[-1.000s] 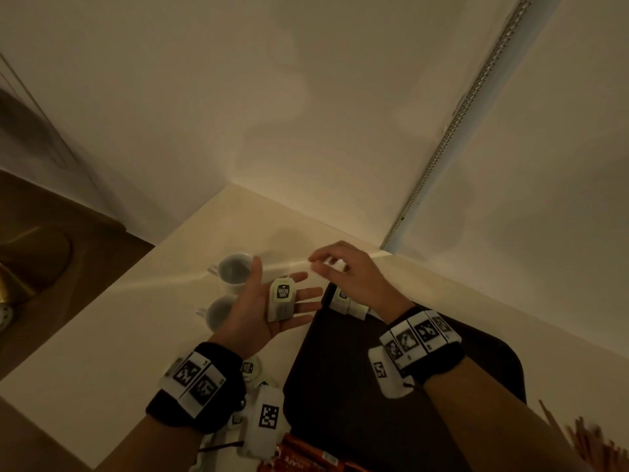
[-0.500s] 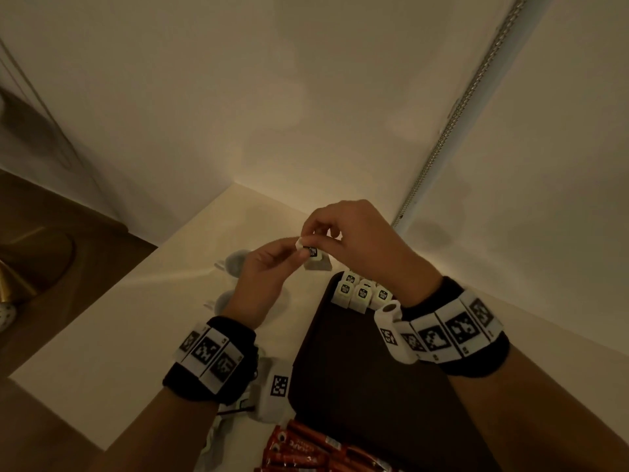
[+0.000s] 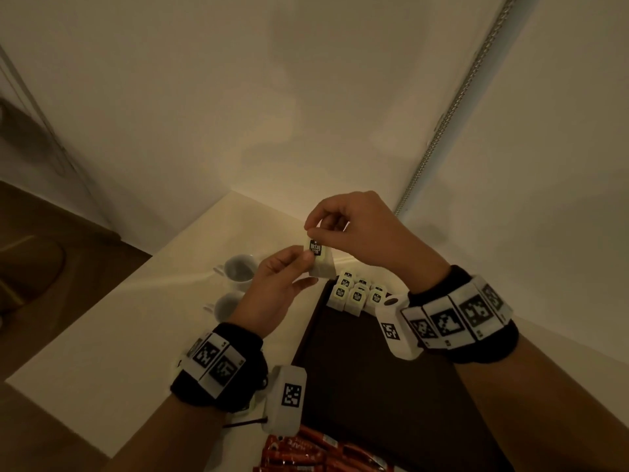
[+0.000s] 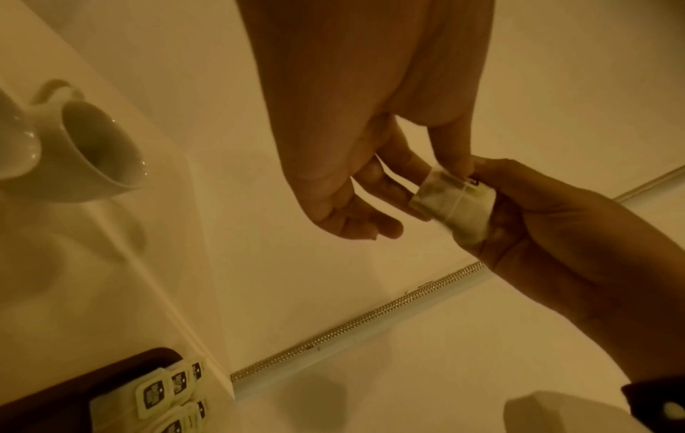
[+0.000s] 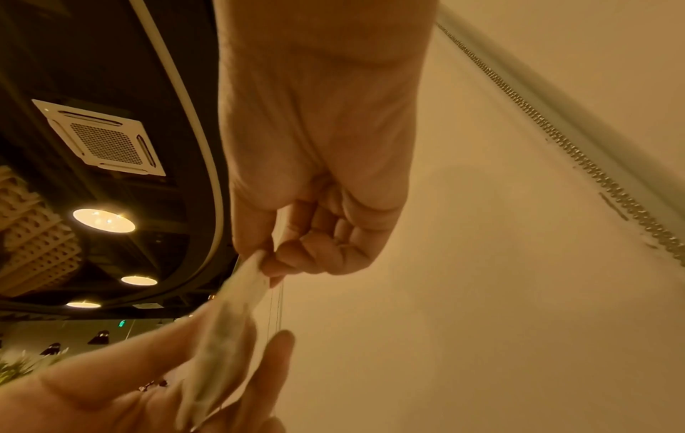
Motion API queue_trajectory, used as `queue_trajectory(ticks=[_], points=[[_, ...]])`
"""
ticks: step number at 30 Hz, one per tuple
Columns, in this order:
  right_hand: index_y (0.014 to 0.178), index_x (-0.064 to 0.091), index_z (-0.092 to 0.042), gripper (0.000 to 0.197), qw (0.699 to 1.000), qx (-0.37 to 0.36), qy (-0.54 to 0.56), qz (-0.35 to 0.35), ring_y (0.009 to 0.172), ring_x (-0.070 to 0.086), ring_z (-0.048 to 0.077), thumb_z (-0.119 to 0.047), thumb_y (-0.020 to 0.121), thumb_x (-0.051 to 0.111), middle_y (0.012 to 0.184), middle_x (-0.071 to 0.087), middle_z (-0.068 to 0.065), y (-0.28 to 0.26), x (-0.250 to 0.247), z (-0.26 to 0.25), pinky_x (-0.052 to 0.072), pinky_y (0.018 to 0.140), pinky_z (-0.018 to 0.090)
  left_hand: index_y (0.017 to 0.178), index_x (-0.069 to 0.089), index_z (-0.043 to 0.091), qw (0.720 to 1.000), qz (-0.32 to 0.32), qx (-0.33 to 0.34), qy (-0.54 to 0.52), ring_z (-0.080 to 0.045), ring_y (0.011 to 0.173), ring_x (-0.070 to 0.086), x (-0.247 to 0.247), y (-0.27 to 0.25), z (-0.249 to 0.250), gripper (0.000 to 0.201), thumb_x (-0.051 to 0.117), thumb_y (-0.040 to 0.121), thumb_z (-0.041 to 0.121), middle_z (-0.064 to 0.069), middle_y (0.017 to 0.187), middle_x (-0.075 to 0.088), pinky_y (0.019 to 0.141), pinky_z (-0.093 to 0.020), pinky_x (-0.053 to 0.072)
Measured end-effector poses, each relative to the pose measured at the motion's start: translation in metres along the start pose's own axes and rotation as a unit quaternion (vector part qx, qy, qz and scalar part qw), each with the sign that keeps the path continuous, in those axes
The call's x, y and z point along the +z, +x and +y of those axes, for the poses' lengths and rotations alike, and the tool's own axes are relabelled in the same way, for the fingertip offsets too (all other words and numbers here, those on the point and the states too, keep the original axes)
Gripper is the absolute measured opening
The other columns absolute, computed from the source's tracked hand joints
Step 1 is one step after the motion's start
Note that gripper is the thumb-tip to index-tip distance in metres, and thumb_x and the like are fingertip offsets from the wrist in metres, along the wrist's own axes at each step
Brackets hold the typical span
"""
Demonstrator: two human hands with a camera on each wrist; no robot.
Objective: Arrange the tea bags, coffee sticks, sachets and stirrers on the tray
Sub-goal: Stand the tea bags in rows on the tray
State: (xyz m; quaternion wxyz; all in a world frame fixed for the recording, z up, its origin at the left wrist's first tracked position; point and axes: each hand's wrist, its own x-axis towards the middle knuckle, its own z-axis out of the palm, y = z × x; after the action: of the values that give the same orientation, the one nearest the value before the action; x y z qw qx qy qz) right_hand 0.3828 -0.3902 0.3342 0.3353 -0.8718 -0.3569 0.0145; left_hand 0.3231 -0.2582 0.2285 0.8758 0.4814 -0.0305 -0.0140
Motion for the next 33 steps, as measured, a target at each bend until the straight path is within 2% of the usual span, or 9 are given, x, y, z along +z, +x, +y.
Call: queue_trajectory(ticks=[2,5,10,14,18,21,25,28,33], points=[[0.099,0.071,-0.016,0.015,1.000,0.008,0.009,0.006,0.058,0.057,0.000,-0.017,0.084,0.068,0.066,0.061,-0.009,-0.003,0.002,0.002,0.041,0.059,0.006,0.068,0.072,0.027,1.000,0.020,0.005,0.005,-0.006,0.079,0.065,-0.001,-0.001,-0.001,0.010,0.068,0.077,0.023,0.008,0.076,0.069,0.082,-0.032,0.048],[0.106,0.069,-0.014,0.020,0.998,0.029,0.050,0.025,0.051,0.058,0.004,-0.014,0.087,0.065,0.070,0.062,-0.005,-0.008,0.005,0.004,0.042,0.054,0.008,0.098,0.068,0.021,0.999,0.014,0.014,0.036,-0.014,0.090,0.067,-0.002,-0.003,-0.003,0.020,0.072,0.078,0.022,0.001,0.093,0.072,0.078,-0.028,0.053],[0.090,0.071,-0.009,0.007,0.994,0.039,0.091,0.040,0.052,0.058,0.006,-0.011,0.086,0.065,0.071,0.065,-0.003,-0.012,0.004,0.005,0.046,0.048,0.015,0.100,0.066,0.014,0.995,0.039,0.030,0.092,-0.011,0.085,0.067,0.005,-0.007,-0.008,0.026,0.075,0.077,0.023,0.001,0.091,0.073,0.073,-0.024,0.050],[0.084,0.068,-0.013,0.005,0.993,0.037,0.095,0.053,0.052,0.058,0.004,-0.011,0.087,0.065,0.069,0.063,-0.007,-0.017,0.002,0.008,0.045,0.049,0.012,0.100,0.066,0.013,0.991,0.053,0.028,0.122,-0.009,0.084,0.067,0.009,-0.008,-0.011,0.023,0.068,0.079,0.023,0.002,0.089,0.074,0.071,-0.022,0.048],[0.085,0.066,-0.014,0.006,0.993,0.055,0.086,0.063,0.054,0.059,0.000,-0.011,0.088,0.062,0.072,0.062,-0.013,-0.028,0.005,0.029,0.043,0.051,0.009,0.112,0.060,0.023,0.989,0.055,-0.008,0.136,-0.013,0.092,0.067,0.001,-0.015,-0.012,0.043,0.073,0.072,0.032,0.002,0.102,0.073,0.072,-0.022,0.051],[0.091,0.066,-0.008,0.007,0.992,0.111,0.040,0.034,0.056,0.059,-0.004,-0.007,0.090,0.059,0.073,0.061,-0.011,-0.043,0.016,0.066,0.045,0.054,0.009,0.112,0.061,0.019,0.975,0.088,-0.029,0.203,-0.015,0.093,0.067,-0.021,-0.030,-0.014,0.029,0.065,0.083,0.022,0.001,0.104,0.072,0.074,-0.023,0.051],[0.100,0.065,-0.003,0.013,0.977,0.208,-0.025,-0.032,0.069,0.056,0.005,-0.004,0.090,0.056,0.091,0.061,0.001,-0.072,0.038,0.127,0.040,0.062,0.004,0.100,0.066,0.010,0.959,0.121,-0.043,0.251,-0.013,0.076,0.066,-0.053,-0.059,-0.014,0.016,0.058,0.088,0.001,-0.004,0.088,0.073,0.069,-0.021,0.052],[0.103,0.065,-0.007,0.015,0.956,0.276,-0.046,-0.084,0.086,0.055,0.011,-0.009,0.090,0.058,0.104,0.065,0.006,-0.089,0.057,0.167,0.045,0.077,0.018,0.096,0.067,0.007,0.954,0.152,-0.074,0.248,-0.016,0.072,0.066,-0.075,-0.084,-0.015,0.014,0.056,0.088,0.002,-0.008,0.084,0.072,0.066,-0.022,0.053],[0.098,0.063,-0.012,0.010,0.934,0.326,-0.044,-0.137,0.086,0.056,0.012,-0.010,0.091,0.057,0.102,0.063,0.006,-0.102,0.081,0.204,0.043,0.077,0.022,0.095,0.067,0.003,0.938,0.221,-0.127,0.233,-0.021,0.069,0.065,-0.109,-0.122,-0.018,0.016,0.051,0.092,0.002,-0.017,0.086,0.071,0.057,-0.020,0.053]])
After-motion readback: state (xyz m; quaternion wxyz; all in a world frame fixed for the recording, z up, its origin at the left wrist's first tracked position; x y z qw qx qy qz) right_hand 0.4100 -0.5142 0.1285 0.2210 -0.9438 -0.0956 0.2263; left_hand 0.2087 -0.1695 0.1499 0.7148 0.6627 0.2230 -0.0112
